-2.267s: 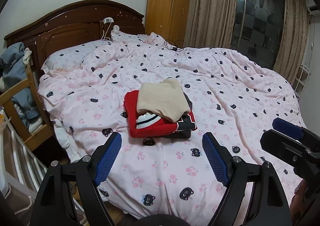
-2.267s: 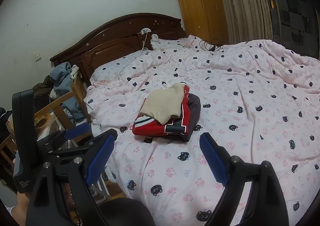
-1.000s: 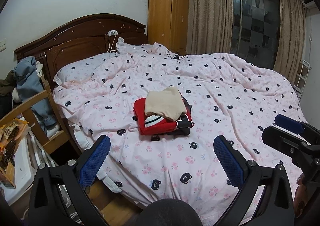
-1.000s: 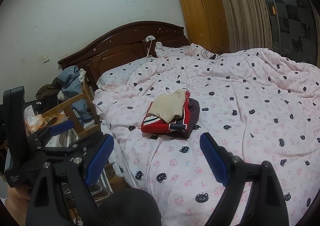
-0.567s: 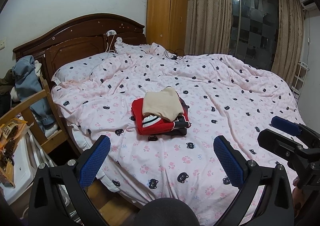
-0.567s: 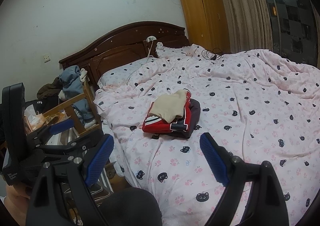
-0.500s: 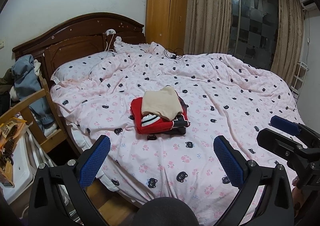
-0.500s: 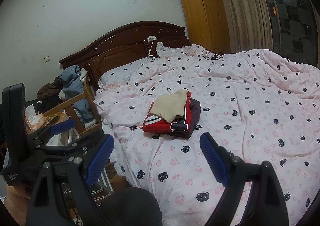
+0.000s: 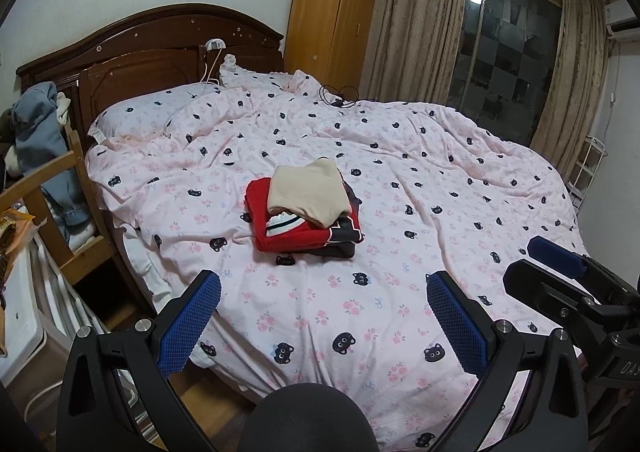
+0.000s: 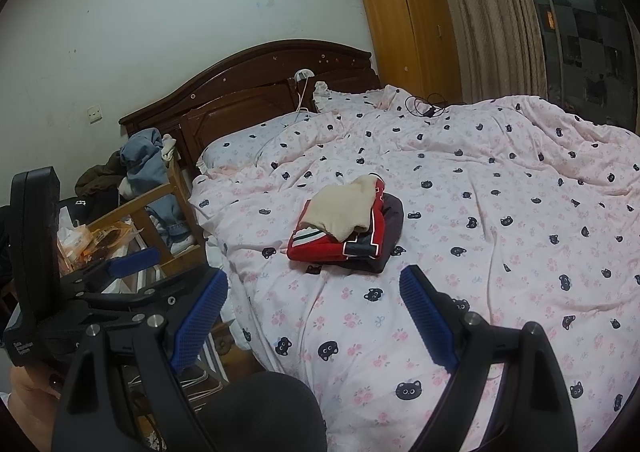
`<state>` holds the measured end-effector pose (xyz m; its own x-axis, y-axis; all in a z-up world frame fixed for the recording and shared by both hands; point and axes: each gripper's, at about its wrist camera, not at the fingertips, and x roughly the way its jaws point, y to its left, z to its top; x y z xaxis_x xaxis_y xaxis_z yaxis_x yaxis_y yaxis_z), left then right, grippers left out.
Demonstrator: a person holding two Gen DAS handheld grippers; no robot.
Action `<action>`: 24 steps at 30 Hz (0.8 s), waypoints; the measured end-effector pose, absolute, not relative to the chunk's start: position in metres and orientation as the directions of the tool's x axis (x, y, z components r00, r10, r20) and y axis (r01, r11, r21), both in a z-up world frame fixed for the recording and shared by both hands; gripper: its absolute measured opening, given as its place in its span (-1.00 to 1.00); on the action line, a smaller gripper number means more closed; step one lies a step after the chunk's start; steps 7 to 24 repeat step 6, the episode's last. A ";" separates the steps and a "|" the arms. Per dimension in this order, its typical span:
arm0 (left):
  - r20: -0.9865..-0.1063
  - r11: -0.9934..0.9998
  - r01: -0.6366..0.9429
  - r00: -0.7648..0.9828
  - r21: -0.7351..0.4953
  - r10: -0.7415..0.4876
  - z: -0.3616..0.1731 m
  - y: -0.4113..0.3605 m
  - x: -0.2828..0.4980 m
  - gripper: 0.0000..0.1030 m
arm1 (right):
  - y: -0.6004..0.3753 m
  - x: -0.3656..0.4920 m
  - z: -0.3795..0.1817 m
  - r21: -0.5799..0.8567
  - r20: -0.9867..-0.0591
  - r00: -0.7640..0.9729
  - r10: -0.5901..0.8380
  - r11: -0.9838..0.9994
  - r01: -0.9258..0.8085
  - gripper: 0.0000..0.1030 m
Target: Fold clothes
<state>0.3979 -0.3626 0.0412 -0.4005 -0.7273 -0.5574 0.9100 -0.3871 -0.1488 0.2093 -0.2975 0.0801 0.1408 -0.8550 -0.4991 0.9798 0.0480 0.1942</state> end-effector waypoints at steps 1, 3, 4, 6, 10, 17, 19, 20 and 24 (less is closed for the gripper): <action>-0.557 -0.386 0.910 -0.400 -0.149 -0.728 0.041 -0.362 0.398 0.99 | -0.297 0.209 0.080 0.194 -0.500 0.141 -0.854 0.048 0.980 0.74; -0.557 -0.384 0.911 -0.398 -0.149 -0.729 0.041 -0.362 0.398 0.99 | -0.297 0.209 0.079 0.196 -0.500 0.143 -0.854 0.049 0.979 0.74; -0.559 -0.381 0.912 -0.396 -0.149 -0.729 0.041 -0.363 0.398 0.99 | -0.297 0.209 0.079 0.197 -0.500 0.143 -0.854 0.049 0.979 0.74; -0.563 -0.377 0.915 -0.390 -0.146 -0.728 0.040 -0.363 0.398 0.99 | -0.297 0.209 0.078 0.198 -0.501 0.144 -0.853 0.049 0.979 0.74; -0.563 -0.377 0.915 -0.390 -0.146 -0.728 0.040 -0.363 0.398 0.99 | -0.297 0.209 0.078 0.198 -0.501 0.144 -0.853 0.049 0.979 0.74; -0.563 -0.377 0.915 -0.390 -0.146 -0.728 0.040 -0.363 0.398 0.99 | -0.297 0.209 0.078 0.198 -0.501 0.144 -0.853 0.049 0.979 0.74; -0.563 -0.377 0.915 -0.390 -0.146 -0.728 0.040 -0.363 0.398 0.99 | -0.297 0.209 0.078 0.198 -0.501 0.144 -0.853 0.049 0.979 0.74; -0.563 -0.377 0.915 -0.390 -0.146 -0.728 0.040 -0.363 0.398 0.99 | -0.297 0.209 0.078 0.198 -0.501 0.144 -0.853 0.049 0.979 0.74; -0.563 -0.377 0.915 -0.390 -0.146 -0.728 0.040 -0.363 0.398 0.99 | -0.297 0.209 0.078 0.198 -0.501 0.144 -0.853 0.049 0.979 0.74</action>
